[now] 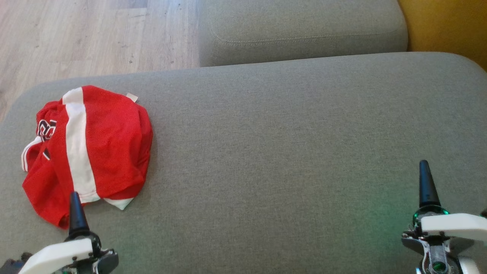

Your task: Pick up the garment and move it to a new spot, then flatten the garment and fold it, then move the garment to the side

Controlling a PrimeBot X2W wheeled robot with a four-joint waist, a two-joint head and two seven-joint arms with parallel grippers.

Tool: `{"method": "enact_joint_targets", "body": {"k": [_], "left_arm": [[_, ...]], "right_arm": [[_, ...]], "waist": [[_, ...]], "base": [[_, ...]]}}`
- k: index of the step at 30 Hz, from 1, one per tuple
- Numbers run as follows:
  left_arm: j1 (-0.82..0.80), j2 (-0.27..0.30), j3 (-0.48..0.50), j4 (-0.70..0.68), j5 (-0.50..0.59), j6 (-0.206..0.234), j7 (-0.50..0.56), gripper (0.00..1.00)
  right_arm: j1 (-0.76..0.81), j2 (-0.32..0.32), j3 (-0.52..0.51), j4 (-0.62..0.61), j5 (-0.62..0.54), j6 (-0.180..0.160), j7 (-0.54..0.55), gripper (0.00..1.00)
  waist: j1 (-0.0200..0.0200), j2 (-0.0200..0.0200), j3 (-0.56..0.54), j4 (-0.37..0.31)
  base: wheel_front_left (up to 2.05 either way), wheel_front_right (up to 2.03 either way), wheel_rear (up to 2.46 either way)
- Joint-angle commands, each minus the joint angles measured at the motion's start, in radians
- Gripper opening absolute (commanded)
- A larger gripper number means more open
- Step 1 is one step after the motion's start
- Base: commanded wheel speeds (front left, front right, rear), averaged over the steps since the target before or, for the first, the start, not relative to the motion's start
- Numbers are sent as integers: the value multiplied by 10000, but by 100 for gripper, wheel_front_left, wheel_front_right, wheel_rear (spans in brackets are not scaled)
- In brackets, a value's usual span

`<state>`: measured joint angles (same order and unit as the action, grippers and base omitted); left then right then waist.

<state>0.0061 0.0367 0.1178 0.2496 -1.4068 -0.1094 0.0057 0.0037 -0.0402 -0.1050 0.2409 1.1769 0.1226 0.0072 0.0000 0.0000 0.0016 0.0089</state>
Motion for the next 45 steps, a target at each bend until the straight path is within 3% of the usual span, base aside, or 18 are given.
{"method": "enact_joint_targets", "body": {"k": [1,8,19,20,45], "left_arm": [[-434,84,117,-568,438,66,-134,100],[-360,88,-263,-1334,1973,335,-340,100],[-238,95,-1012,-1826,4160,584,-663,100],[-225,98,-1308,-1878,5318,667,-839,100],[-190,347,-2493,-2074,9394,1202,-1572,100]], "right_arm": [[-497,-53,165,-519,-678,25,-136,100],[-488,-57,586,-1068,-2615,29,-343,100],[-360,-63,885,-1545,-4715,37,-668,100],[-326,-66,976,-1697,-5701,40,-845,100],[-127,-80,1098,-2207,-9616,57,-1582,100]], "waist": [[0,0,12,7],[0,0,58,22],[0,0,75,1],[0,0,82,-55],[0,0,60,-78]], "base": [[0,0,0],[0,0,0],[0,0,0],[0,0,0],[0,0,0]]}}
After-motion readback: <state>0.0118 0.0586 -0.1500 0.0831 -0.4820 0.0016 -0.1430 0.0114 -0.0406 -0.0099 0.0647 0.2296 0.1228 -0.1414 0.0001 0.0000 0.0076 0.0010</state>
